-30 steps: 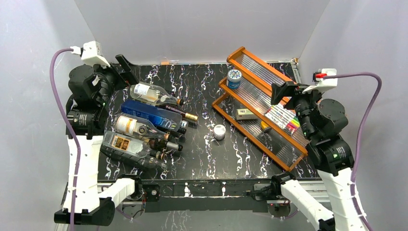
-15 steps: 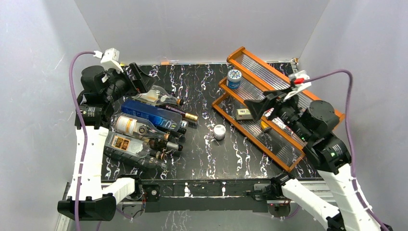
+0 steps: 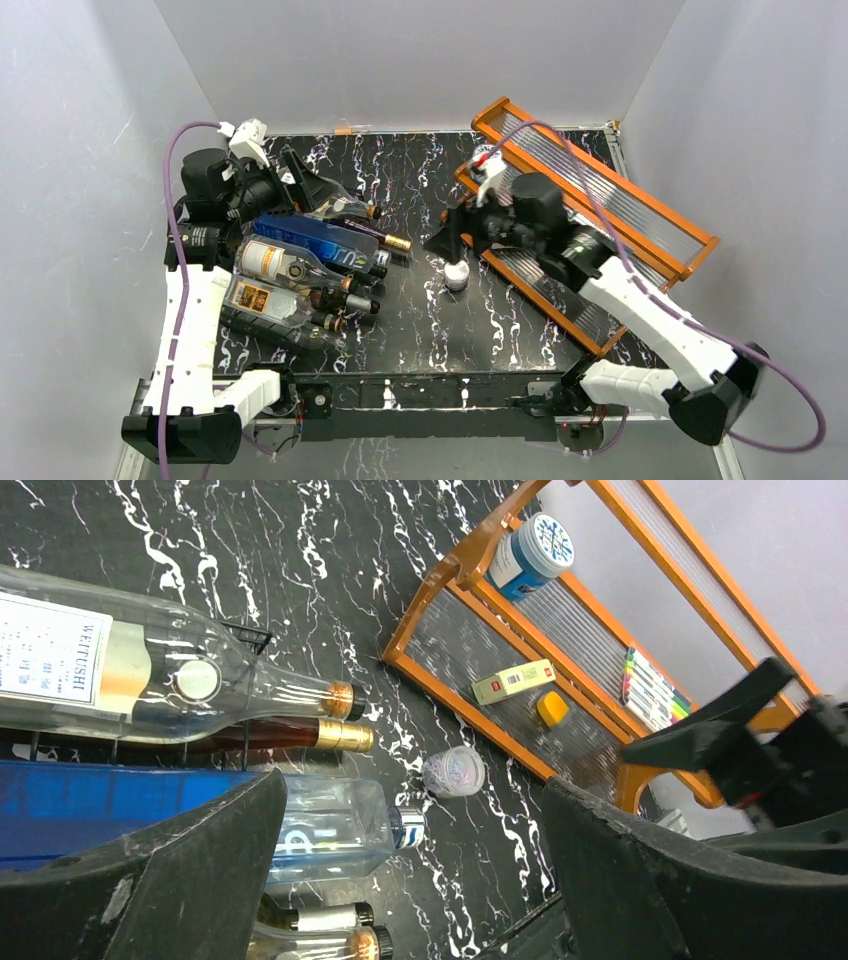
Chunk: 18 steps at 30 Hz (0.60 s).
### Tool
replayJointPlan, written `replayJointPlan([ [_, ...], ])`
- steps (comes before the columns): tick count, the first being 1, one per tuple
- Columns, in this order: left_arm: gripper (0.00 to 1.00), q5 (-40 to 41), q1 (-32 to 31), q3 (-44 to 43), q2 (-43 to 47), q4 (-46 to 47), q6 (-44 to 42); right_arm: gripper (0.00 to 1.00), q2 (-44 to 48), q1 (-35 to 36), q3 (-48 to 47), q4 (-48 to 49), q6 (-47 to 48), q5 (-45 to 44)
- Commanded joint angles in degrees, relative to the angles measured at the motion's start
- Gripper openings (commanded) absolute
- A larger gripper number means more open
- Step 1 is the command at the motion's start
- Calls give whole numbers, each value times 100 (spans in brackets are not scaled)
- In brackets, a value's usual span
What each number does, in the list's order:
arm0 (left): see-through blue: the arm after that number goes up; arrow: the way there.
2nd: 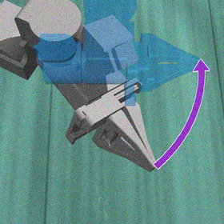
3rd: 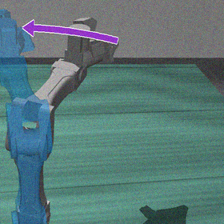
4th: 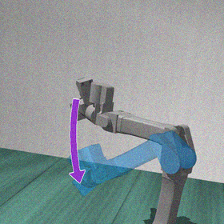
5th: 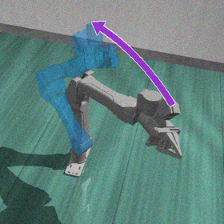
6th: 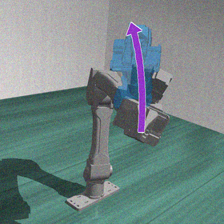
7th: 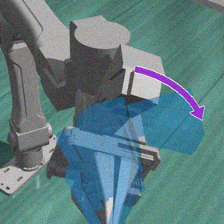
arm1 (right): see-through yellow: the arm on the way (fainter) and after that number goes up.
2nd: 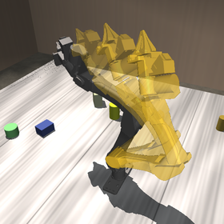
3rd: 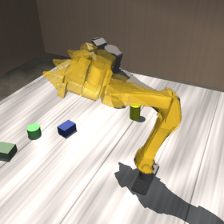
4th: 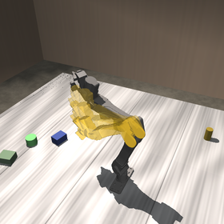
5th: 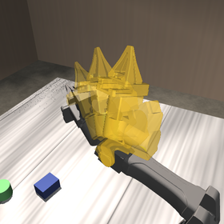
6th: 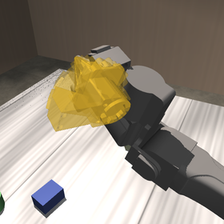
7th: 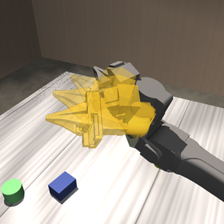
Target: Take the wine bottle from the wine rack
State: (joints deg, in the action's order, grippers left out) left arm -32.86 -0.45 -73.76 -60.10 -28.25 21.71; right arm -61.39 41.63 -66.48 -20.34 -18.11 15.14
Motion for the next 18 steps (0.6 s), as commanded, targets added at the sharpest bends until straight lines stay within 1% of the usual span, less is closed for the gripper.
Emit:
replayJointPlan([
  [1,98,-294,54,90,157,-14,99,98,-501,823,58,878,-587,-483],
  [4,98,-279,54,170,205,-18,152,98,-1012,1120,-176,936,-959,-1162],
  [8,98,-259,46,315,308,-31,222,98,-1580,1146,-512,906,-1783,-1827],
  [10,98,-301,53,371,359,-31,251,98,-1682,1135,-477,1160,-2067,-1951],
  [15,98,-397,52,456,522,-72,278,98,-1729,1137,-55,2416,-2139,-1818],
  [18,98,-419,49,508,619,-92,319,98,-1985,1114,-178,2511,-2114,-2084],
])
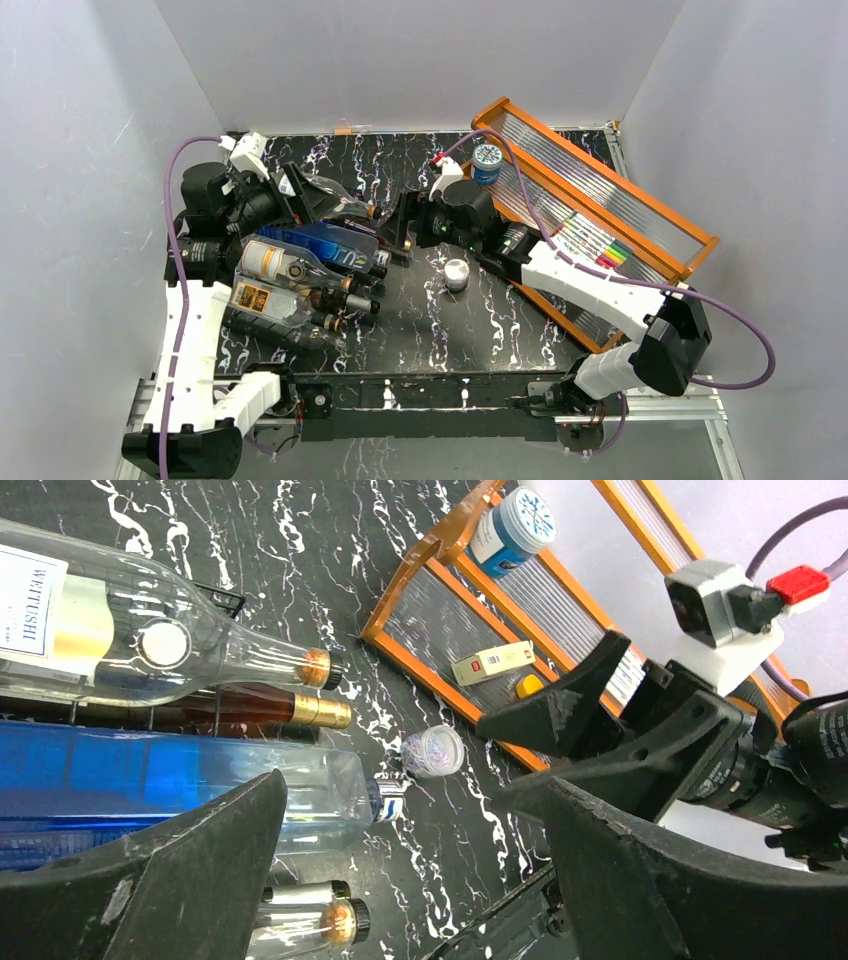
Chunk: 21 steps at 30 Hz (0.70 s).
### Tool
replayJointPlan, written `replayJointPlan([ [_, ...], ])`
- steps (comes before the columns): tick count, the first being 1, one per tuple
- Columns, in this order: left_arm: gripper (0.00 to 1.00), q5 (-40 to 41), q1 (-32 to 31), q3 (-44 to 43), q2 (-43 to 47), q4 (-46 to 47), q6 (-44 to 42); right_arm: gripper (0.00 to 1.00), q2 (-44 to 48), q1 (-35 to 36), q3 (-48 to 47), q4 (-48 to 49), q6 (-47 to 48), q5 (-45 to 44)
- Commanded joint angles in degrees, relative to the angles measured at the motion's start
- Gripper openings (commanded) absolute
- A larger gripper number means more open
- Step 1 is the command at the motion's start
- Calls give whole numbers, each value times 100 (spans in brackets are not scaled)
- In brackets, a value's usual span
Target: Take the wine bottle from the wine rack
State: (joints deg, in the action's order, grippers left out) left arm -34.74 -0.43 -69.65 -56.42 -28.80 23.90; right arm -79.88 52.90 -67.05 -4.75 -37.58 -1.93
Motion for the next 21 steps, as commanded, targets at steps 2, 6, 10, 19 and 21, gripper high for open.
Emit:
replayJointPlan([
  [2,98,-284,49,108,288,-74,122,98,-409,-54,-355,782,-257,-460],
  [6,98,-332,47,127,384,-136,126,98,-803,-77,-438,1095,-601,-534],
  [10,98,-343,51,146,481,-251,62,98,-1114,-145,-463,1390,-908,-715],
  [19,98,-272,49,208,615,-496,-149,98,-1596,-342,-286,2290,-1200,-352],
  [21,98,-278,43,225,618,-495,-149,98,-1674,-363,-266,2416,-1224,-288],
])
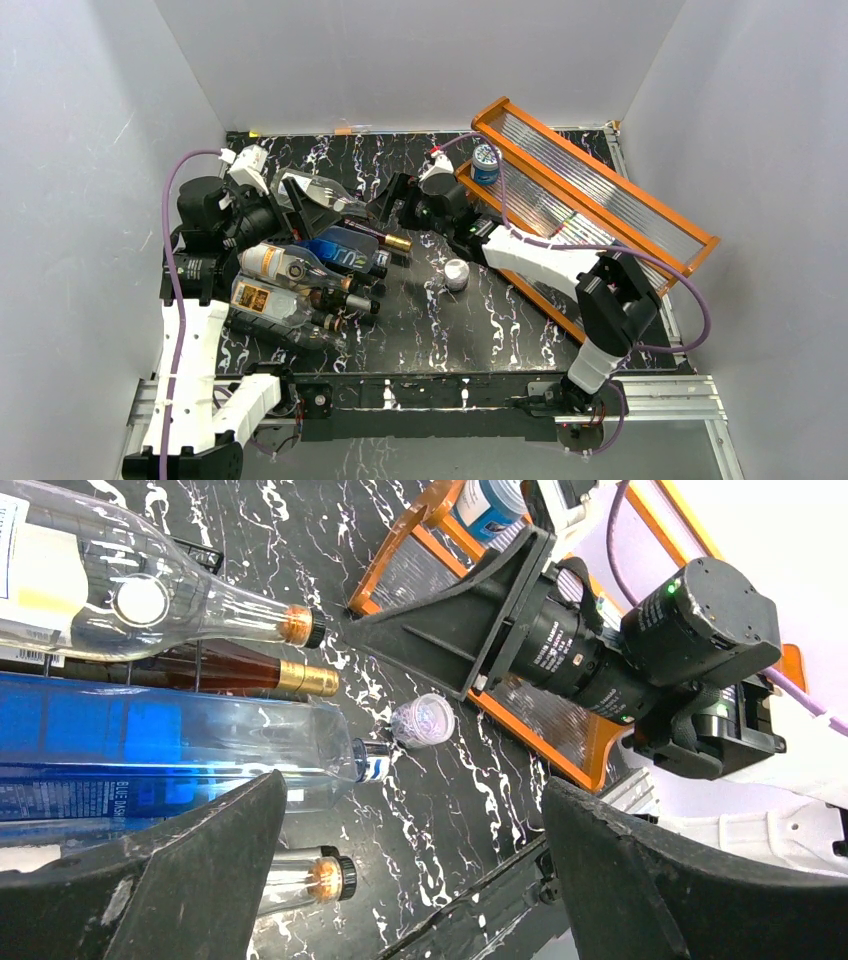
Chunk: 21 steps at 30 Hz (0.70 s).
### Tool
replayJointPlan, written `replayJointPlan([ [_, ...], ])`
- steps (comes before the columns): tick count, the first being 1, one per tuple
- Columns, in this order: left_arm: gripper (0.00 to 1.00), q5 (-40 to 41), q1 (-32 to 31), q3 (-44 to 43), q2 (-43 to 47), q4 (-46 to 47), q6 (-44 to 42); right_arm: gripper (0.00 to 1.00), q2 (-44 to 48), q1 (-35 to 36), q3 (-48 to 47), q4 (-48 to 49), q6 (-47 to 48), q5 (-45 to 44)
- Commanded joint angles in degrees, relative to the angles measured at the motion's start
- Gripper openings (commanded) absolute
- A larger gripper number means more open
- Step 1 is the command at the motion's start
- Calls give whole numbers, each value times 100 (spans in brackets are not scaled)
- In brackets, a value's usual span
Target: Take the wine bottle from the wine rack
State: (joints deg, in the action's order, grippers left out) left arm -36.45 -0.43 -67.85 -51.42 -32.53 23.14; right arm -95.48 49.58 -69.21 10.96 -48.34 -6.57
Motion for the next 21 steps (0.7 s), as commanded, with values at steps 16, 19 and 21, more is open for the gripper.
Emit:
replayJointPlan([
  [16,98,-35,-113,62,198,-132,-128,90,-1249,-151,-360,1866,-915,599],
  [19,98,1,-140,49,207,-156,-155,89,-1453,-156,-247,2491,-1321,606],
  [21,98,28,-152,33,203,-177,-173,88,-1602,-151,-181,2900,-1516,608],
])
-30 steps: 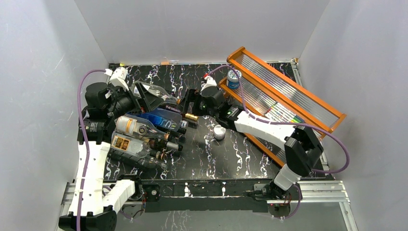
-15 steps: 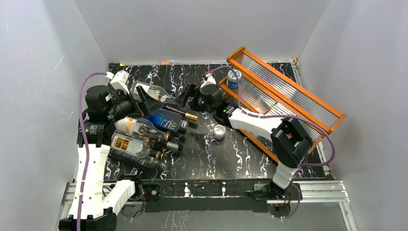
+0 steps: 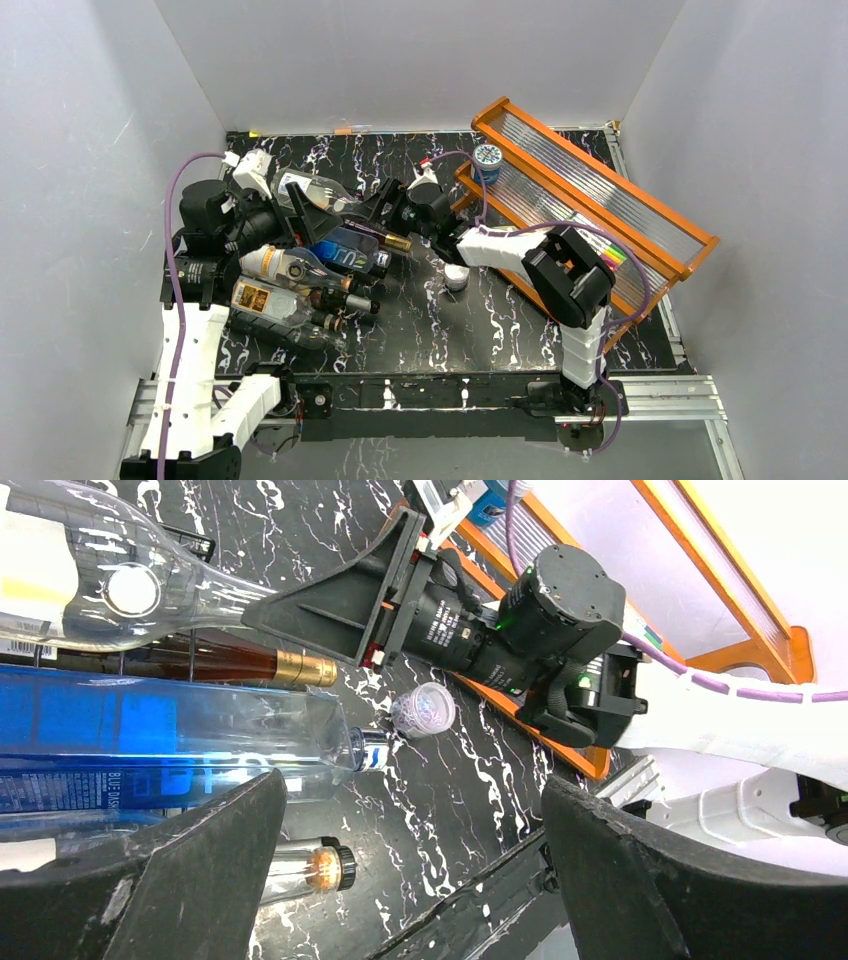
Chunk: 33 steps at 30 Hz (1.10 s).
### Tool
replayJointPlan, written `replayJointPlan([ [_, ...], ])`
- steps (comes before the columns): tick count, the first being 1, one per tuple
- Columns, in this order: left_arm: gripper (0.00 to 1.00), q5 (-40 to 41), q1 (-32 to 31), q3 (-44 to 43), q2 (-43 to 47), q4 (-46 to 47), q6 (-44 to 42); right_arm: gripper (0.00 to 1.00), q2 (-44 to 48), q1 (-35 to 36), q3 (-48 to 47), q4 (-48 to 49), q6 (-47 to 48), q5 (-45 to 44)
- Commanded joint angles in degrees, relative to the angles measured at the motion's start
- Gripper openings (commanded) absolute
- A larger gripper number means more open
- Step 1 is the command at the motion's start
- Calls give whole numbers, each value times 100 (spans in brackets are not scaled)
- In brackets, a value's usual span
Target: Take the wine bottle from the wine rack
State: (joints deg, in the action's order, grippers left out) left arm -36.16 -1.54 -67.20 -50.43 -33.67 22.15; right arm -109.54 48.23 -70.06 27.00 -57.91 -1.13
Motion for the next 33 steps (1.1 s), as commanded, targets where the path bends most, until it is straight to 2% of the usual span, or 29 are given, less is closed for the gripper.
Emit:
replayJointPlan([
  [1,98,7,-50,-42,100,-65,-78,86,-281,-17,-66,1487,-628,62],
  [7,98,65,-101,-61,97,-128,-135,77,-560,-17,-26,2119,-866,-13],
  [18,98,162,-145,-19,102,-181,-200,60,-815,-42,-33,2515,-1269,-72],
  [30,98,173,-162,-83,49,-213,-203,59,-1008,-76,-73,2635,-1587,-59],
  [33,98,174,-171,-96,27,-215,-203,56,-1008,-77,-131,2619,-1535,-59],
])
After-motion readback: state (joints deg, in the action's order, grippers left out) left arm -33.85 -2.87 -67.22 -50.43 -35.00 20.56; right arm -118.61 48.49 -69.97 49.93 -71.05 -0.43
